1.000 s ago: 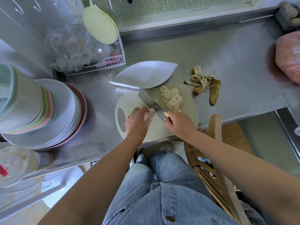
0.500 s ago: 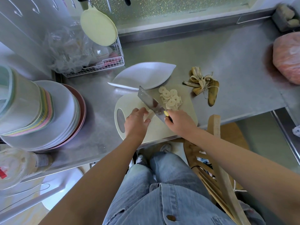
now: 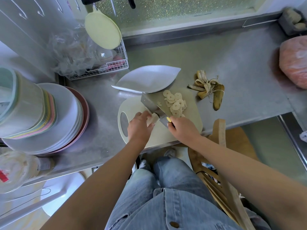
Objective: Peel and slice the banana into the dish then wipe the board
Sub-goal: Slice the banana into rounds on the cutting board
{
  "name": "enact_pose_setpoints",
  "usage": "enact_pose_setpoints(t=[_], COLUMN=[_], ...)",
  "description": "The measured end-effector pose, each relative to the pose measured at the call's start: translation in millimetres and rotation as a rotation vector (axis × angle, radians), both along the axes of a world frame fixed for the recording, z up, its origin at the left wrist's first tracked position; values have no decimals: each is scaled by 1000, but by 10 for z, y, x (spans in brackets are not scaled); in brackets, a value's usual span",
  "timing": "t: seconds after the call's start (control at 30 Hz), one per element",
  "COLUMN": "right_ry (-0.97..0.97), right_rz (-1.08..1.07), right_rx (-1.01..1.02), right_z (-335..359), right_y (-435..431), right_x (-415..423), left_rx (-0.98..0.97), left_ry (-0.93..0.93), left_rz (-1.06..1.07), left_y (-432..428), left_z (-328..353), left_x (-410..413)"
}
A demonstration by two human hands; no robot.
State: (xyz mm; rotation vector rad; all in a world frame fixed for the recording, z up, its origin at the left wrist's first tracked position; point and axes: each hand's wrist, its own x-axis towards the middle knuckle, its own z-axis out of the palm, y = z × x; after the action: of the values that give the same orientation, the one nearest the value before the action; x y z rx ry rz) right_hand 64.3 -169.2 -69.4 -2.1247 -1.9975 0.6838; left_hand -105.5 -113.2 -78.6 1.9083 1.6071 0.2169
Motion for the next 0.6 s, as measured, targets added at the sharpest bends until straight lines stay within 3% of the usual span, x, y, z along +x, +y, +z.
enact_pose_setpoints(t=[0.2,0.6], right_ry=[6,-58], right_rz=[10,63], right_rx=[104,-2], right_z=[137,124], right_y=[40,91], right_x=[38,-47], left_rx=[6,-24], left_ry=[-20,-28], left_rz=[3,17], left_y=[-14,-7], left_z=[-10,13], left_x=[-50,-29])
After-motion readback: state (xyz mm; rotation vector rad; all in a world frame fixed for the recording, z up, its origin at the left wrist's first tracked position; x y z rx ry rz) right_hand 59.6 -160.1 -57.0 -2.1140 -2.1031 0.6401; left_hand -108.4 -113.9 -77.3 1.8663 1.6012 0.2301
